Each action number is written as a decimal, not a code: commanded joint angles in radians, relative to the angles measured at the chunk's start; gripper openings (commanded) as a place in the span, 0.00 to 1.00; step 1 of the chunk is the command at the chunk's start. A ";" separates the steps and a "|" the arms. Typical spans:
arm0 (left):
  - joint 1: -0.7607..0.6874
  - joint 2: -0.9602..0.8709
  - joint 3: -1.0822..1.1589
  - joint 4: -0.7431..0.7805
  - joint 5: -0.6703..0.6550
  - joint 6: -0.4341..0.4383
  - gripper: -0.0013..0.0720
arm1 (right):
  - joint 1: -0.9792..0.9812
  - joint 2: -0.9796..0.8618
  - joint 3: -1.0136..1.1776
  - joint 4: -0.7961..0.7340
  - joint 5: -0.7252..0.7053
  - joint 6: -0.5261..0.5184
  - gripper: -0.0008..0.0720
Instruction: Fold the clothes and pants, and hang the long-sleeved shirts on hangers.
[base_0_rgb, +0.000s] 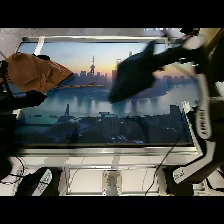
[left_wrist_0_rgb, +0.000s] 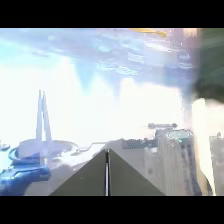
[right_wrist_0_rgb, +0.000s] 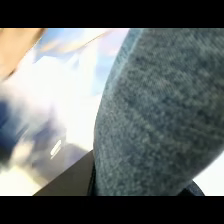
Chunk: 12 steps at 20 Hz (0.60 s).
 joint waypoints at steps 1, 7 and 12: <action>0.000 0.000 0.000 0.000 0.001 0.000 0.05 | -0.285 0.150 0.003 -0.176 0.167 0.008 0.06; 0.000 0.001 0.000 0.000 0.001 -0.030 0.05 | -0.856 0.333 -0.207 -0.288 0.260 -0.103 0.06; 0.000 0.001 0.000 0.000 0.000 -0.030 0.05 | -1.331 0.460 -0.679 -0.291 0.125 -0.183 0.06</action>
